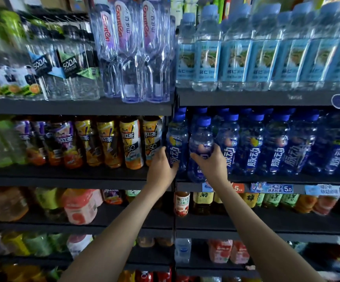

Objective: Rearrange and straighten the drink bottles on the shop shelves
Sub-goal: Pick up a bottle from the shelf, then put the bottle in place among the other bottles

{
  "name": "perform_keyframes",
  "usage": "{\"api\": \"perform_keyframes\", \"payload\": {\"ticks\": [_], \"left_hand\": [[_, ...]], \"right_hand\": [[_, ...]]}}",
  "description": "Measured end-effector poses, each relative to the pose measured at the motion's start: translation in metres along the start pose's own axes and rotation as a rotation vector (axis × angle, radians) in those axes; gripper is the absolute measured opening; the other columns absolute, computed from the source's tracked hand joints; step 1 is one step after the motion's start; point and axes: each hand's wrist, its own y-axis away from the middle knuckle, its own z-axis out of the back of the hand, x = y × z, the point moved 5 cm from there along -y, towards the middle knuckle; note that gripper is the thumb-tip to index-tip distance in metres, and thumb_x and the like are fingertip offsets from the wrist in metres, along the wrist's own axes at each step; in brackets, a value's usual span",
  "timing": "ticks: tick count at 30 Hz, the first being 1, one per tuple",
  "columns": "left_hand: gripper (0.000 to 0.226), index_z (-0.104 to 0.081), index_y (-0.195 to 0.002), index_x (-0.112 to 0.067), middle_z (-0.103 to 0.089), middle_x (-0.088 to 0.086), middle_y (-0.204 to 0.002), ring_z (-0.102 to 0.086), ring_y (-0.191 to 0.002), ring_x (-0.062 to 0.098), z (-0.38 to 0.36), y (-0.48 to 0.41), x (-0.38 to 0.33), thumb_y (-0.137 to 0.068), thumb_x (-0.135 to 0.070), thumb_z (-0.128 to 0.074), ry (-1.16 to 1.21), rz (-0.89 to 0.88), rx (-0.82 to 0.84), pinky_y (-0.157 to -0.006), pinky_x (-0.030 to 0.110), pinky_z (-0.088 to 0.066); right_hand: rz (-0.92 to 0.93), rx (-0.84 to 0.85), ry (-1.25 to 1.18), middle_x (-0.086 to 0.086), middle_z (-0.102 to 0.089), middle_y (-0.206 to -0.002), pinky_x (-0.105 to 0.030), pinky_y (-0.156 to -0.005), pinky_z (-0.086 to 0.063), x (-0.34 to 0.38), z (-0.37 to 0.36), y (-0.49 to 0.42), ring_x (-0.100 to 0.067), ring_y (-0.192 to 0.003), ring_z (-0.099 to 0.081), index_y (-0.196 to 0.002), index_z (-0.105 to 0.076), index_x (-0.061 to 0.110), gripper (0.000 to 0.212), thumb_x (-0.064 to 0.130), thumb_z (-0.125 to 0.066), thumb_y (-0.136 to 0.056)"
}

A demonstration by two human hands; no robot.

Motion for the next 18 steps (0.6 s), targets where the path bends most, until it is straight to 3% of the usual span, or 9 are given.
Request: {"api": "perform_keyframes", "payload": {"ticks": [3, 7, 14, 18], "left_hand": [[0.073, -0.029, -0.142, -0.002, -0.045, 0.014, -0.137, -0.045, -0.125, 0.028, -0.01, -0.008, 0.002, -0.088, -0.036, -0.064, 0.011, 0.026, 0.019, -0.098, 0.033, -0.041], [0.075, -0.029, -0.139, -0.002, -0.052, 0.016, -0.128, -0.055, -0.114, 0.03, -0.025, -0.013, 0.007, -0.084, -0.035, -0.068, 0.056, 0.058, 0.012, -0.089, 0.039, -0.05], [0.072, -0.035, -0.136, 0.0, -0.051, 0.016, -0.129, -0.051, -0.119, 0.029, -0.032, -0.014, 0.015, -0.084, -0.036, -0.068, 0.067, 0.049, -0.05, -0.095, 0.038, -0.048], [0.07, -0.033, -0.139, 0.001, -0.046, 0.017, -0.134, -0.044, -0.125, 0.03, -0.028, -0.009, 0.008, -0.086, -0.032, -0.067, 0.07, 0.058, -0.071, -0.099, 0.034, -0.044]], "right_hand": [[-0.004, -0.014, 0.036, -0.011, -0.051, -0.133, -0.041, -0.09, -0.049, 0.0, -0.007, -0.005, -0.029, -0.118, -0.053, -0.138, -0.035, 0.008, 0.078, 0.041, -0.073, -0.078], [0.02, -0.005, 0.156, -0.015, -0.03, -0.147, -0.035, -0.103, -0.038, -0.007, -0.015, 0.005, -0.028, -0.136, -0.032, -0.147, -0.016, 0.004, 0.088, 0.026, -0.072, -0.083], [-0.054, -0.047, 0.279, -0.013, -0.039, -0.141, -0.033, -0.097, -0.041, -0.025, -0.027, 0.01, -0.027, -0.131, -0.037, -0.14, -0.028, 0.004, 0.065, 0.028, -0.062, -0.09], [-0.087, -0.058, 0.301, -0.013, -0.037, -0.143, -0.034, -0.095, -0.044, -0.023, -0.029, 0.004, -0.028, -0.13, -0.04, -0.141, -0.026, 0.004, 0.064, 0.029, -0.059, -0.092]]}}
